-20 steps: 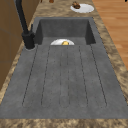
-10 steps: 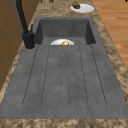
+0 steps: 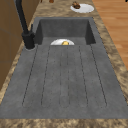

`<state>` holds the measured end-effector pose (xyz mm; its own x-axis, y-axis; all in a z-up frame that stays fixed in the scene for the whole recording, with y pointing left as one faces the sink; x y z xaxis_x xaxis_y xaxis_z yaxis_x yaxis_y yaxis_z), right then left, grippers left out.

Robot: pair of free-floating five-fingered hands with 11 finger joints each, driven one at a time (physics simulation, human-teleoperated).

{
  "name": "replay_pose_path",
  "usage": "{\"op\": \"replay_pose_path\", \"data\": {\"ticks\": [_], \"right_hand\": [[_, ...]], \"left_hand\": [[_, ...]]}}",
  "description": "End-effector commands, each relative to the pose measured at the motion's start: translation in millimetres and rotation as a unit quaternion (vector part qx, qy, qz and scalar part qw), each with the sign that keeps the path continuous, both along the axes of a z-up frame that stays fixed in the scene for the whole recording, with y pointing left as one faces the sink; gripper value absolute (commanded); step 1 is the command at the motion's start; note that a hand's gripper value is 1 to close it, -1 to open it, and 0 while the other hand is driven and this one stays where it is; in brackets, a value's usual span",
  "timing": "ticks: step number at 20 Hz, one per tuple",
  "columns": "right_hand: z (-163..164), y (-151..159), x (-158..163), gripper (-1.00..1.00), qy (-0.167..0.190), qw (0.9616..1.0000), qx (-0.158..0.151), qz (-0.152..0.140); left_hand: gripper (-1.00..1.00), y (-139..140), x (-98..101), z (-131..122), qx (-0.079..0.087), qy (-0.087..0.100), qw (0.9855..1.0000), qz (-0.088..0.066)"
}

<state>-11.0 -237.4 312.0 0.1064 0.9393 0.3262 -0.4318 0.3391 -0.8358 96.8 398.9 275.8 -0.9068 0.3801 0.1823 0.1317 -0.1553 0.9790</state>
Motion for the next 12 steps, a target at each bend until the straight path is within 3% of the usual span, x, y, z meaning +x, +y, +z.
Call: {"op": "replay_pose_path", "data": {"ticks": [1, 4, 5, 6, 7, 8, 10, 12], "right_hand": [[0.0, 0.0, 0.0, 0.0, 0.0, 1.0, 0.0, 0.0], [0.0, 0.0, 0.0, 0.0, 0.0, 1.0, 0.0, 0.0], [0.0, 0.0, 0.0, 0.0, 0.0, 1.0, 0.0, 0.0], [0.0, 0.0, 0.0, 0.0, 0.0, 1.0, 0.0, 0.0], [0.0, 0.0, 0.0, 0.0, 0.0, 1.0, 0.0, 0.0], [0.0, 0.0, 0.0, 0.0, 0.0, 1.0, 0.0, 0.0], [0.0, 0.0, 0.0, 0.0, 0.0, 1.0, 0.0, 0.0], [0.0, 0.0, 0.0, 0.0, 0.0, 1.0, 0.0, 0.0]], "left_hand": [[-1.0, 6.0, 0.0, -5.9, 0.014, 0.021, 0.9983, 0.052], [-1.0, 12.6, -0.1, -6.7, 0.024, 0.027, 0.9978, 0.055], [-1.0, 18.6, 6.3, -9.6, 0.025, 0.033, 0.9981, 0.047], [-1.0, 19.4, 5.7, -7.9, 0.008, 0.022, 0.9993, 0.028], [-1.0, 11.0, 1.5, -6.8, 0.008, 0.004, 0.9999, 0.01], [-1.0, 14.8, 1.4, -7.3, 0.008, 0.005, 0.9999, 0.011], [-1.0, 20.0, 8.2, -7.4, 0.007, 0.005, 0.9999, -0.008], [-1.0, 37.9, 19.9, -7.4, -0.004, 0.008, 0.9999, 0.01]]}}
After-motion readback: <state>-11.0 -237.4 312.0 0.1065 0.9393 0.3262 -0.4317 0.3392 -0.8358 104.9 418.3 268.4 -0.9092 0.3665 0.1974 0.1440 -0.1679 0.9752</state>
